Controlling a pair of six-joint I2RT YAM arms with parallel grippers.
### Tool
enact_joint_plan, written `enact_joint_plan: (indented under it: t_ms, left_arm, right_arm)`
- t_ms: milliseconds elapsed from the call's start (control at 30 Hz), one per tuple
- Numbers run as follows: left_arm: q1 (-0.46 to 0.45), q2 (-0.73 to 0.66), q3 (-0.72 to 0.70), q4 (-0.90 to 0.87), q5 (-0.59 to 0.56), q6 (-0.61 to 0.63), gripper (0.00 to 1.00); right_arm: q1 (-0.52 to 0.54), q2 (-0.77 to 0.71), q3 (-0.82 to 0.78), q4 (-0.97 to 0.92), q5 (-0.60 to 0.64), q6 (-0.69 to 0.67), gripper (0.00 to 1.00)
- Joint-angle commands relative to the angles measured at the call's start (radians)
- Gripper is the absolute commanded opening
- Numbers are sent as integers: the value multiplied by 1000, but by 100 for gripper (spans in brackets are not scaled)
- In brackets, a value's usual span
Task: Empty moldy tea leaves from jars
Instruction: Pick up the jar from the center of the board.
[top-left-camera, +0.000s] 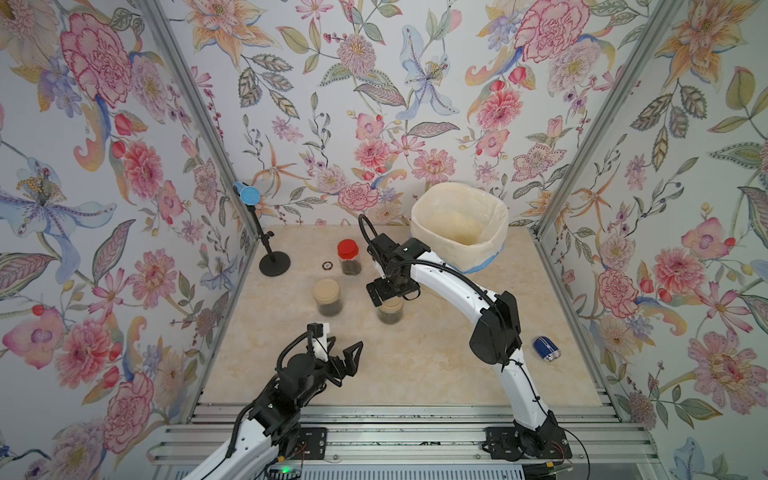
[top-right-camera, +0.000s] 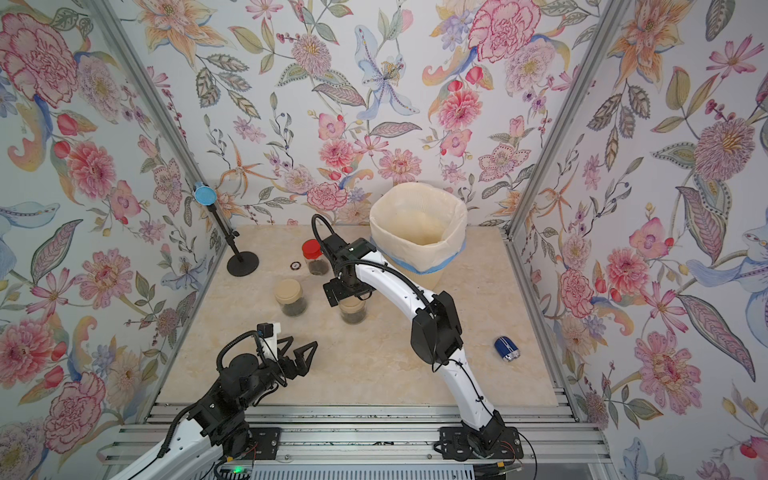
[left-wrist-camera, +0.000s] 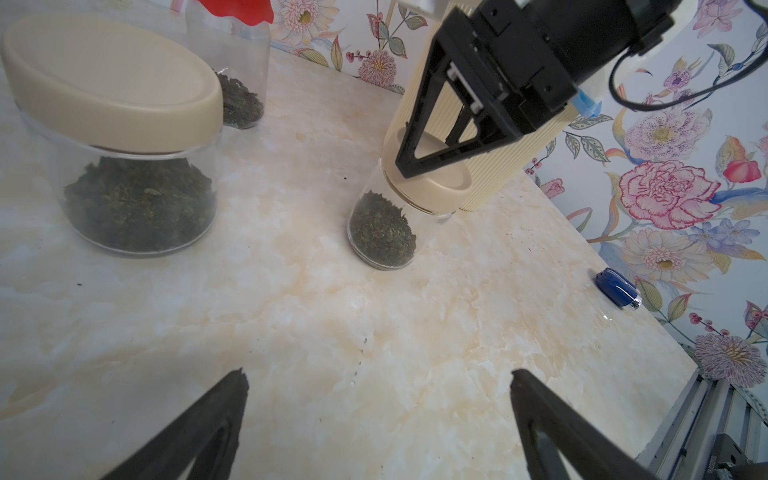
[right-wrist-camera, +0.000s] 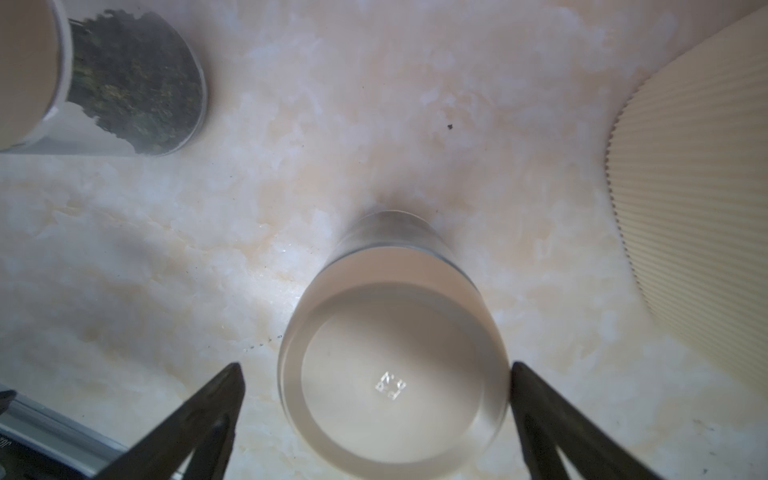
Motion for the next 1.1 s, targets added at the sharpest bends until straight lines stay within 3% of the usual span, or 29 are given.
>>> enact_joint_plan:
  t_ms: [0, 1067]
  left_arm:
    - [-12, 12, -18, 43, 28, 15, 100]
    - [-12, -2, -26, 42, 30, 0, 100]
  right_arm:
    - [8, 22, 4, -33, -1, -4, 100]
    - [-12, 86, -5, -32, 8, -13, 100]
